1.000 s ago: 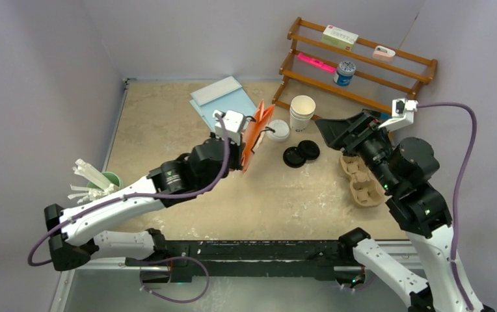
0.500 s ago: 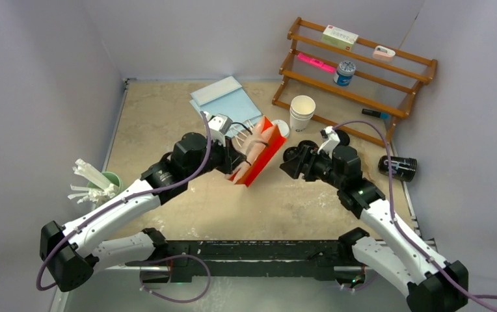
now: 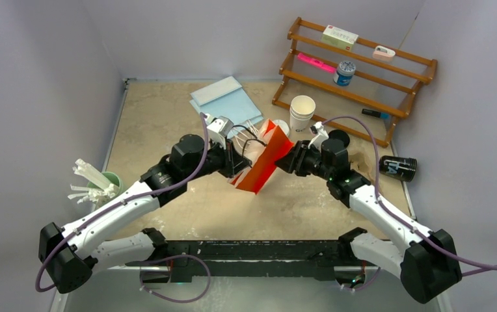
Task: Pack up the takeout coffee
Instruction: Open the takeout bag at the center of the board.
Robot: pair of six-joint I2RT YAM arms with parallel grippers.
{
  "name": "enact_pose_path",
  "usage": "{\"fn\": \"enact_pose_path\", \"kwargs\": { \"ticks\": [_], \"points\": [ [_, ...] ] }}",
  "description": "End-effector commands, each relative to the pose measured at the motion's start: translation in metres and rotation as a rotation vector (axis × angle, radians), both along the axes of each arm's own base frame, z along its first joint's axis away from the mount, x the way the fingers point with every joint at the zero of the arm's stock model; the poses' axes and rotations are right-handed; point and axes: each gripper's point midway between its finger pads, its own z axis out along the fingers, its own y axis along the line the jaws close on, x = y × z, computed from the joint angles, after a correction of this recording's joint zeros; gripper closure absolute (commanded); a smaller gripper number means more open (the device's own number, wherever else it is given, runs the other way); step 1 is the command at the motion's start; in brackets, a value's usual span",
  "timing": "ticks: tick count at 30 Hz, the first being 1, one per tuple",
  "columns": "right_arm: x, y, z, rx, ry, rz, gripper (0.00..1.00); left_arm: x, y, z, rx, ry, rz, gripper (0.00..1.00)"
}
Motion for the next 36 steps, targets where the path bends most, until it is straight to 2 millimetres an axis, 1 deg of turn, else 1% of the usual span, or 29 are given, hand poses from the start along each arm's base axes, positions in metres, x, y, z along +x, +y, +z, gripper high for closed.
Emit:
{"fn": "enact_pose_path", "kwargs": {
  "ticks": [1,4,11,18,22,25,27,29,32,36],
  "points": [
    [0.005,0.005,0.01,0.026,-0.015,-0.003,0.56,-0.001,0.0,0.025,-0.068,-0.052,0.0,1.0],
    [0.003,0.002,0.005,0.007,0.002,-0.01,0.63,0.001,0.004,0.026,-0.064,-0.056,0.021,1.0],
    [-0.001,0.001,-0.011,-0.009,0.042,-0.006,0.68,0.001,0.007,0.03,-0.068,-0.061,0.034,1.0],
    [-0.005,0.0,-0.015,-0.017,0.057,-0.001,0.76,0.003,0.011,0.032,-0.061,-0.066,0.059,1.0],
    [-0.007,-0.002,-0.022,-0.033,0.07,0.003,0.85,0.007,0.017,0.036,-0.048,-0.073,0.082,1.0],
    [-0.007,-0.005,-0.029,-0.063,0.086,-0.002,0.96,0.013,0.026,0.037,-0.013,-0.073,0.118,1.0],
    [-0.012,-0.006,-0.035,-0.075,0.108,0.007,1.0,0.017,0.035,0.034,0.02,-0.067,0.146,1.0],
    [-0.017,-0.007,-0.041,-0.078,0.134,0.011,1.0,0.021,0.044,0.032,0.032,-0.069,0.172,1.0],
    [-0.019,-0.01,-0.047,-0.089,0.146,-0.002,1.0,0.027,0.059,0.03,0.052,-0.066,0.215,1.0],
    [-0.022,-0.013,-0.058,-0.1,0.164,-0.012,1.0,0.033,0.073,0.033,0.08,-0.057,0.246,1.0]
  ]
}}
